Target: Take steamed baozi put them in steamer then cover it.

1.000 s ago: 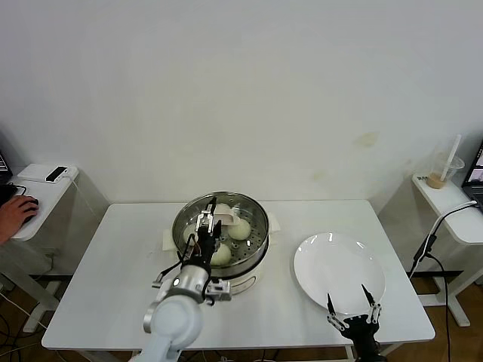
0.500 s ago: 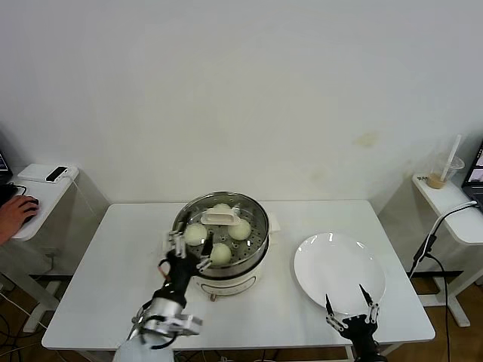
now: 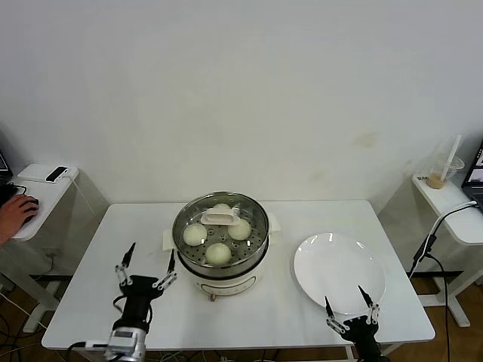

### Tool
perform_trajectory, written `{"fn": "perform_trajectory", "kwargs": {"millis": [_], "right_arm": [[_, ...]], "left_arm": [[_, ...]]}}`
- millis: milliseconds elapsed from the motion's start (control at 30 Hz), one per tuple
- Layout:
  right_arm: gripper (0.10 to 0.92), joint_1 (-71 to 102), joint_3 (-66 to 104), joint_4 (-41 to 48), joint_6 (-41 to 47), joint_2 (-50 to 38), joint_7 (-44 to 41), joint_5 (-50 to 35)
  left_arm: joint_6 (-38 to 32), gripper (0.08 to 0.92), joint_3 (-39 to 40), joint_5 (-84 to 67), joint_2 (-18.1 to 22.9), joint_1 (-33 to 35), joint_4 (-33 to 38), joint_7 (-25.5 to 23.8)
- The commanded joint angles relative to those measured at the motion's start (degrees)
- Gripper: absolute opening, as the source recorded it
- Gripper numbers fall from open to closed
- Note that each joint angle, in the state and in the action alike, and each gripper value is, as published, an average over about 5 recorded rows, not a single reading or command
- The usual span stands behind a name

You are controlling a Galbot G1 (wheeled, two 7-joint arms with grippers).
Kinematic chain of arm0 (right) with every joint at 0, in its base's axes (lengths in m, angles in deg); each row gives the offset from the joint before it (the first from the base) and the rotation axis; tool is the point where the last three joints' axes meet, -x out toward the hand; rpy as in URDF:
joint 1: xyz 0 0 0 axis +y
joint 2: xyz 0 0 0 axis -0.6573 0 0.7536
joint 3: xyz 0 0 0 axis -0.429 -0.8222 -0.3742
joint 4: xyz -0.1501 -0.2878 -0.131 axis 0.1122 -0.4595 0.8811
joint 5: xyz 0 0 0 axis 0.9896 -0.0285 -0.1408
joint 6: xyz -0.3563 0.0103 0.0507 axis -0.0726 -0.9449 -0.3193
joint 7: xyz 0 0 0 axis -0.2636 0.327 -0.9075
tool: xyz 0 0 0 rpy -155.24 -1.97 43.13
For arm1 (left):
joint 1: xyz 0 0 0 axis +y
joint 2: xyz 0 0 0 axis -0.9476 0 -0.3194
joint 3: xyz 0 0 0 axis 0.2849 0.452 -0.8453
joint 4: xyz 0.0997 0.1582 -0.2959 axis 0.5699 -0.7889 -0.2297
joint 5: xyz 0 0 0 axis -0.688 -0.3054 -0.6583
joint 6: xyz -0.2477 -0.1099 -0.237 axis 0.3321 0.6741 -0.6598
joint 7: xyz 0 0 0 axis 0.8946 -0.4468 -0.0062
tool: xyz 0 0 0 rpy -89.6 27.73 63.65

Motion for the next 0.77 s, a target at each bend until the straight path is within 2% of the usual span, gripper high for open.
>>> {"fn": "perform_trajectory", "kwargs": {"millis": [33, 200, 767], "right_arm": [[0.823, -0.2, -0.7, 0.6, 0.9, -2.9, -0.1, -4.3], [0.823, -0.4, -1.9, 1.4, 0.6, -2.7, 0.0, -3.6], [0.823, -0.7, -3.9, 0.3, 3.8, -3.9, -0.4, -9.1]], "left_arm": [[0.0, 0.823, -5.5, -13.3, 0.5, 6.7, 0.0, 0.6], [1.5, 0.823, -5.5, -12.8, 0.8, 6.2, -0.6, -0.3], [2.0, 0.823, -5.2, -9.2, 3.7, 4.4, -1.5, -0.7]]}}
